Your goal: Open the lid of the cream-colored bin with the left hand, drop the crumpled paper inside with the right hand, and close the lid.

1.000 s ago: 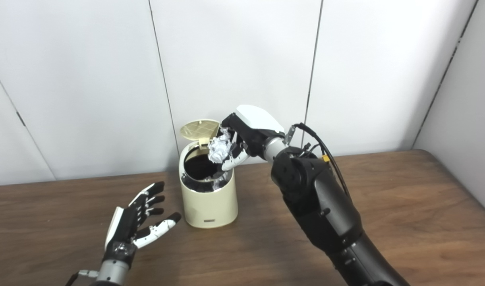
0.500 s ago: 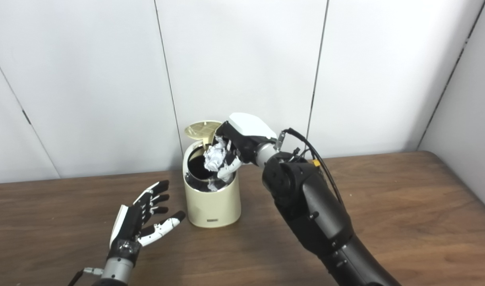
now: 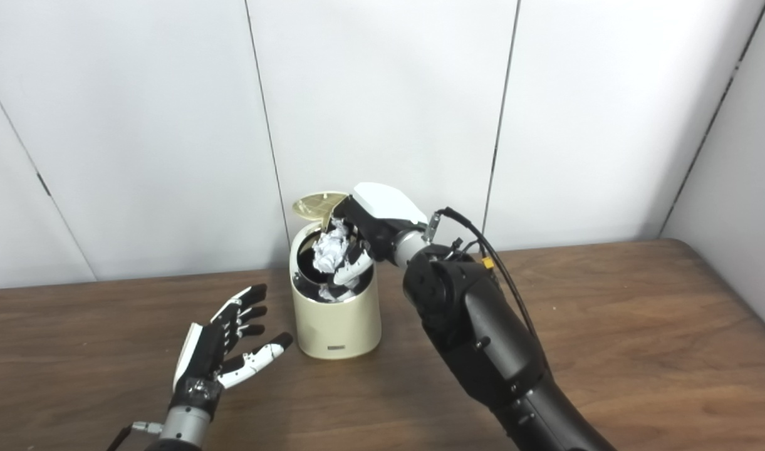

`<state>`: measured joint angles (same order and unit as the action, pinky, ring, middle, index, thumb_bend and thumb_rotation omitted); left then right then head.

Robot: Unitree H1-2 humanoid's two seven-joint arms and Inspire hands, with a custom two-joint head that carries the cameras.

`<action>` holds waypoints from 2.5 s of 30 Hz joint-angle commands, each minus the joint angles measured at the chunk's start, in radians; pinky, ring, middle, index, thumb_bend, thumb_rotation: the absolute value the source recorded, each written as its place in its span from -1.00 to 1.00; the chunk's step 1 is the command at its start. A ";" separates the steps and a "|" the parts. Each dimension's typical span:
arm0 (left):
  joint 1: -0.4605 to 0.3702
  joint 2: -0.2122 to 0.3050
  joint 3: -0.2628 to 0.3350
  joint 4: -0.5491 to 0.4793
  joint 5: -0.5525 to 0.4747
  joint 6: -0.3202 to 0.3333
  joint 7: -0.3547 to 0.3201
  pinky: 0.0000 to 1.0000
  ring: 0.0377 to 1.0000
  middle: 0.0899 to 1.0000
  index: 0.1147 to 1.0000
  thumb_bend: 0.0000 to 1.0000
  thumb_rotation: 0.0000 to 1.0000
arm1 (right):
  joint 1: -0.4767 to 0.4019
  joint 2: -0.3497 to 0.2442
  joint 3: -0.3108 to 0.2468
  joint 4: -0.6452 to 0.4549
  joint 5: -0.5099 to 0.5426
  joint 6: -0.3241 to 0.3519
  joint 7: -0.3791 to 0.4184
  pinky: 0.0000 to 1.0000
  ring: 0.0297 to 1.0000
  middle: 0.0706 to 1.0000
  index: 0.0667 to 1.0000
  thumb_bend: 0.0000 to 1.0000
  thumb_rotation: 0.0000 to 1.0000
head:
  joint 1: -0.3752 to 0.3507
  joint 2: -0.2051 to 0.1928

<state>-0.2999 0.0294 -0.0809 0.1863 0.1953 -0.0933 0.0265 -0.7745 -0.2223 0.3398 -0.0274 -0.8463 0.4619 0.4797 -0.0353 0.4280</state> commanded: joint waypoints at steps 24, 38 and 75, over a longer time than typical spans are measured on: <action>-0.027 0.007 -0.002 -0.043 0.003 -0.018 -0.001 0.50 0.65 0.73 0.74 0.41 -0.55 | -0.040 -0.023 0.027 -0.005 -0.115 0.007 0.084 -0.64 -0.47 -0.12 -0.08 0.06 -0.99 | -0.004 0.006; -0.029 0.008 0.000 -0.043 -0.002 -0.018 -0.004 0.50 0.64 0.72 0.73 0.42 -0.54 | -0.037 -0.023 0.025 -0.018 -0.142 0.007 0.116 -0.35 -0.13 0.13 0.35 0.74 -0.75 | -0.003 0.010; -0.032 0.011 -0.008 -0.044 0.003 -0.011 -0.010 0.43 0.62 0.73 0.70 0.40 -0.55 | -0.027 -0.060 -0.008 -0.148 -0.204 0.004 0.258 -0.13 0.18 0.51 0.54 0.80 -0.60 | 0.000 0.018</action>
<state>-0.2998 0.0367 -0.0872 0.1749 0.1954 -0.0885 0.0178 -0.7761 -0.2504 0.3537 -0.1453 -1.0322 0.4625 0.7400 -0.0337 0.4449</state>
